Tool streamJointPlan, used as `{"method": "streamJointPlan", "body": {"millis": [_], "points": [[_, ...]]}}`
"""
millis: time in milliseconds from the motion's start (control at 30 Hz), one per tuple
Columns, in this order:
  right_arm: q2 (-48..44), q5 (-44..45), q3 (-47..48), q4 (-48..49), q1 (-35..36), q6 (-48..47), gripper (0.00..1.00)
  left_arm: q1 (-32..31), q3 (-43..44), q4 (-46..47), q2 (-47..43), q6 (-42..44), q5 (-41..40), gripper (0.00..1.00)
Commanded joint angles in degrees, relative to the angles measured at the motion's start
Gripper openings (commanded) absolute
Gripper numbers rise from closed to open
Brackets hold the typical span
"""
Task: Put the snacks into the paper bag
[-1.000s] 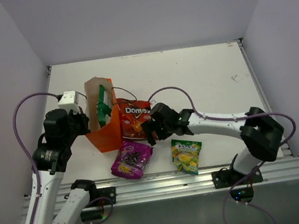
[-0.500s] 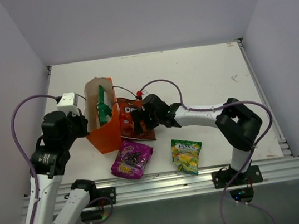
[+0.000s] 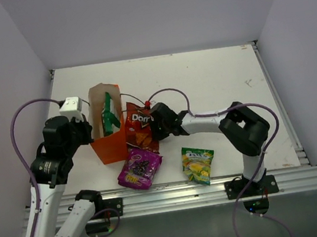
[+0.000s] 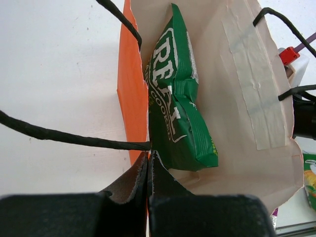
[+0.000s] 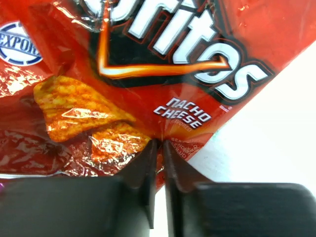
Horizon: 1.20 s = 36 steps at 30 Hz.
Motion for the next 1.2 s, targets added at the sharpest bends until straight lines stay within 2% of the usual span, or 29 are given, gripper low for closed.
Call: {"method": "streamJointPlan", "body": {"millis": [0,100,133,167,200,233,267,300,333,467,600,800,1000,1067,1100,1167], "points": [[-1.2,-0.3,-2.5,-3.6,0.2,-0.4,0.06,-0.4,2.3,1.2,-0.1,1.1,0.1,0.00],[-3.1,0.5,-3.9,-4.5,0.2,-1.4,0.05,-0.5,1.8,1.5,-0.1,1.1,0.4,0.00],[-3.8,0.8,-4.0,-4.8,0.3,-1.8,0.07,-0.5,1.9,1.5,-0.1,1.1,0.6,0.00],[-4.7,1.7,-4.1,-5.5,0.3,-2.0,0.13,-0.5,1.9,1.6,-0.1,1.1,0.7,0.00],[-6.8,2.1,-4.1,-5.9,0.2,-2.7,0.26,-0.5,1.9,1.6,-0.1,1.1,0.8,0.00],[-8.2,2.8,-4.0,-6.2,0.2,-3.4,0.66,-0.5,1.9,1.6,0.0,1.1,0.9,0.00],[-9.6,4.1,-3.5,-7.1,0.4,-4.1,0.78,-0.5,1.8,1.7,0.0,1.0,0.9,0.00],[-10.7,4.8,-2.9,-7.2,0.3,-5.1,0.85,-0.5,1.8,1.7,-0.1,1.0,1.0,0.00],[-13.1,5.5,-2.5,-7.2,0.4,-5.9,0.99,-0.5,1.8,1.7,-0.1,0.9,1.3,0.00],[-12.2,7.8,2.7,-10.2,0.1,-8.8,0.99,-0.5,1.7,1.7,-0.1,0.8,1.8,0.00],[-3.9,5.9,10.9,-14.0,0.0,-10.7,0.99,-0.5,2.6,1.6,0.2,0.9,2.0,0.00],[5.5,8.3,16.2,-13.8,-0.5,-10.9,0.99,-0.5,3.9,0.6,0.0,1.3,1.8,0.00],[12.2,10.1,21.4,-19.5,-1.1,-13.2,0.99,-0.5,4.5,-0.6,-0.8,1.5,0.7,0.00],[12.4,9.9,20.8,-19.6,-1.1,-12.9,0.80,-0.5,4.7,-0.7,-0.9,1.6,0.2,0.00],[11.9,9.7,19.6,-19.5,-1.2,-12.7,0.59,-0.4,4.8,-0.7,-0.9,1.7,0.1,0.00],[10.7,10.7,18.2,-18.9,-1.1,-11.7,0.24,-0.5,4.8,-0.7,-0.8,1.6,0.1,0.00]]}}
